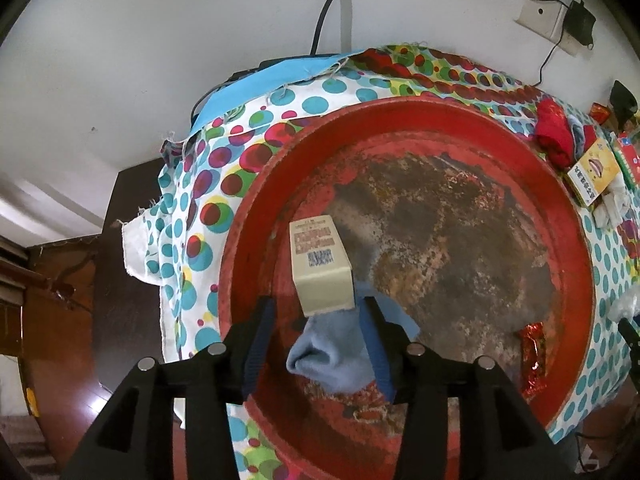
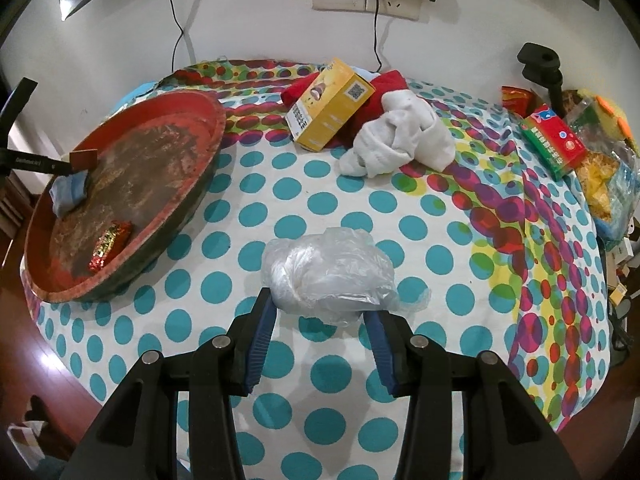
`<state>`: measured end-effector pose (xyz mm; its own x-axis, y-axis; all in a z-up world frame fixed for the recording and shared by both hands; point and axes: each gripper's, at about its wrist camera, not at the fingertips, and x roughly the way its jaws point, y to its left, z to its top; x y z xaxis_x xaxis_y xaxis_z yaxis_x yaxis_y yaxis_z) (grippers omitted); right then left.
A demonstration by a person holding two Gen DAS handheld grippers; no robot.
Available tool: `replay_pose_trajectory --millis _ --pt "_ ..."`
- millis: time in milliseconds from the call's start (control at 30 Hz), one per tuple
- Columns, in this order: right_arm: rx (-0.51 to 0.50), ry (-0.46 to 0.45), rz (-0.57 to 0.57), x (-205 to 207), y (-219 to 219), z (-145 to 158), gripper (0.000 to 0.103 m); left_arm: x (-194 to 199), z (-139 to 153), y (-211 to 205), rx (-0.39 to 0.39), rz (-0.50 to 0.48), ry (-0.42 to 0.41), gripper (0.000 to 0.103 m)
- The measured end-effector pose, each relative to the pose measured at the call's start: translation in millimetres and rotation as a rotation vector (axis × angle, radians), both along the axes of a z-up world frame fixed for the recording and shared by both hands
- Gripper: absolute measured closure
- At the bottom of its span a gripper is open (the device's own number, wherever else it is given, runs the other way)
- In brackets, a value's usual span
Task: Organize objects
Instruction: 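Carry the cream box into the red tray and release it, then carry the clear plastic bag into the red tray and release it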
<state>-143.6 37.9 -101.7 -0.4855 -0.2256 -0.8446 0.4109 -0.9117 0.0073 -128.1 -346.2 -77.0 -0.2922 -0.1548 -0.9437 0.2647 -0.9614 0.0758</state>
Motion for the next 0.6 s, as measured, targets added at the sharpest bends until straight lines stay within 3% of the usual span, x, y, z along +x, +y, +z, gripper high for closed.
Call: replay_pose_trajectory --millis 600 --pt "-0.076 0.075 0.174 10 -71 38 0.061 43 23 37 -0.007 -0.023 0.026 0.054"
